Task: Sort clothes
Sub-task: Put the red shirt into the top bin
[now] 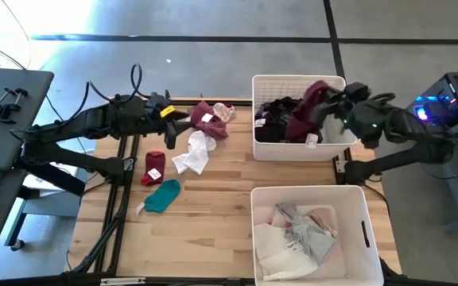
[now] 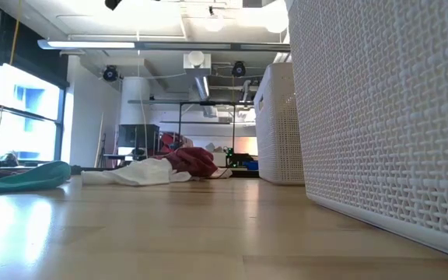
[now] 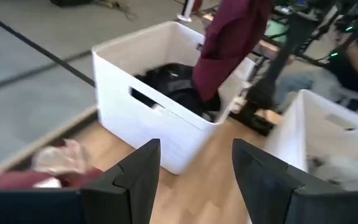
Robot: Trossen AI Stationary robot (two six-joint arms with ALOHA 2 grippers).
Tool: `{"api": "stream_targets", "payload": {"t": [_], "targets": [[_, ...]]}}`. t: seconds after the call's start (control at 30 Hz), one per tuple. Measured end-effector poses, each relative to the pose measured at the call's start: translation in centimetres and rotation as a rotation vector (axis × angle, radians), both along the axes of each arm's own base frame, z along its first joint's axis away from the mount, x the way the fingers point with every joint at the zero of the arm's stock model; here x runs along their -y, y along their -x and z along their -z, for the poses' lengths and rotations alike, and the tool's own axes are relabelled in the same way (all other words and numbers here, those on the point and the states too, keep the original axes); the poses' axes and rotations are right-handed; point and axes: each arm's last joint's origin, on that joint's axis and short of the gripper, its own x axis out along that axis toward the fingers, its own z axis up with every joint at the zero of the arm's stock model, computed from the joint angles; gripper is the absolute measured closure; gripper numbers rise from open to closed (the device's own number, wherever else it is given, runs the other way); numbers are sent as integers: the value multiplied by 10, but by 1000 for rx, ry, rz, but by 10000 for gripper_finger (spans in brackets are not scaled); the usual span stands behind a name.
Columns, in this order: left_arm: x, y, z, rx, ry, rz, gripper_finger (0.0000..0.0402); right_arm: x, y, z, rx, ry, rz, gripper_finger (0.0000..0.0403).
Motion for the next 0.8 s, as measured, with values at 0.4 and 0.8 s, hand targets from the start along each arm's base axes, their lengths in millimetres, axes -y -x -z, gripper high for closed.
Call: {"api": "stream_targets", "payload": {"t": [0.4,0.8], "targets": [[-24,6,0,-90,-193,-71,215,48,1,61,-464,-340,268,392],[-41,11,0,-106,-215,-14,216,92,-25,110,-742,-910,146,238]]}}
